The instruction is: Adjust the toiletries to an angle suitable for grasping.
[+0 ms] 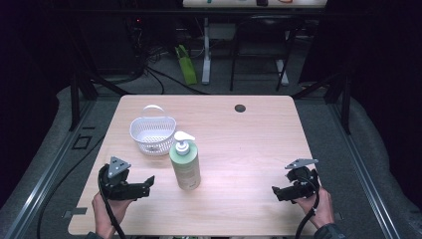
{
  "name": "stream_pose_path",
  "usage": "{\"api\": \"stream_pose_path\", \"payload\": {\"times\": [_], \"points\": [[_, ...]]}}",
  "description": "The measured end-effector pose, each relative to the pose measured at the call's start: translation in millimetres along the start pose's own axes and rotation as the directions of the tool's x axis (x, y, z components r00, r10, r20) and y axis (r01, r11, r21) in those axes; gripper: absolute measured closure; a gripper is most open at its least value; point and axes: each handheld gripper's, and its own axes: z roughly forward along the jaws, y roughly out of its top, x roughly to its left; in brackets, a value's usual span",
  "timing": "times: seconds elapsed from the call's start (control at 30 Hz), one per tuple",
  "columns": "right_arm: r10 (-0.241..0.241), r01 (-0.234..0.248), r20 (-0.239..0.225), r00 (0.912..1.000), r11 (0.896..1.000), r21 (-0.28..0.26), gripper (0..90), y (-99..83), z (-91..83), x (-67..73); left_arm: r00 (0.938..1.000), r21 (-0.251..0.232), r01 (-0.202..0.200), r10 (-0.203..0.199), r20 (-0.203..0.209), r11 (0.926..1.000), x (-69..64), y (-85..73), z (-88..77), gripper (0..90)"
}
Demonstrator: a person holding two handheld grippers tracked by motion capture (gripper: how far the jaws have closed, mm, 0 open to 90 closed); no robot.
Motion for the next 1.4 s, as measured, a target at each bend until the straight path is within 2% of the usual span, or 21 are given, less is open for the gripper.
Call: {"api": "stream_pose_path", "payload": {"times": [0.27, 0.33, 0.5, 0.7, 0.97, 1.13, 1.4], "points": [[-0.008, 0.008, -0.002, 1.0, 1.0, -0.001, 0.8, 1.2, -0.1, 1.1, 0.9979, -0.034, -0.031, 0.033, 0.056, 0.999, -17.8, 8.2, -0.6, 0.0], [-0.012, 0.012, 0.0, 0.9999, 1.0, 0.002, 1.0, 1.8, 0.1, 1.7, 0.9953, -0.041, -0.05, 0.053, 0.081, 0.9979, -24.9, 11.3, -0.1, 0.0], [-0.016, 0.016, -0.003, 0.9999, 1.0, -0.001, 1.2, 1.9, 0.3, 3.1, 0.9906, -0.062, -0.069, 0.076, 0.114, 0.9957, -37.1, 18.6, 1.8, 0.0], [-0.011, 0.011, -0.004, 0.9999, 1.0, -0.002, 1.5, 0.5, -0.4, 2.7, 0.9863, -0.086, -0.073, 0.085, 0.142, 0.9936, -48.5, 26.8, 5.3, 0.0], [-0.003, 0.003, 0.0, 1.0, 1.0, -0.003, 1.7, -2.0, -2.8, 1.3, 0.9755, -0.112, -0.097, 0.116, 0.187, 0.989, -69.7, 39.3, 18.9, 0.0], [0.004, -0.004, 0.0, 1.0, 1.0, -0.005, 1.7, -2.7, -3.5, 0.8, 0.9748, -0.124, -0.095, 0.118, 0.189, 0.9877, -74.4, 44.7, 25.8, 0.0], [-0.001, 0.001, -0.001, 1.0, 1.0, -0.013, 1.9, -2.1, -5.3, 1.6, 0.9797, -0.139, -0.089, 0.112, 0.166, 0.9862, -79.7, 54.0, 42.6, 0.0]]}}
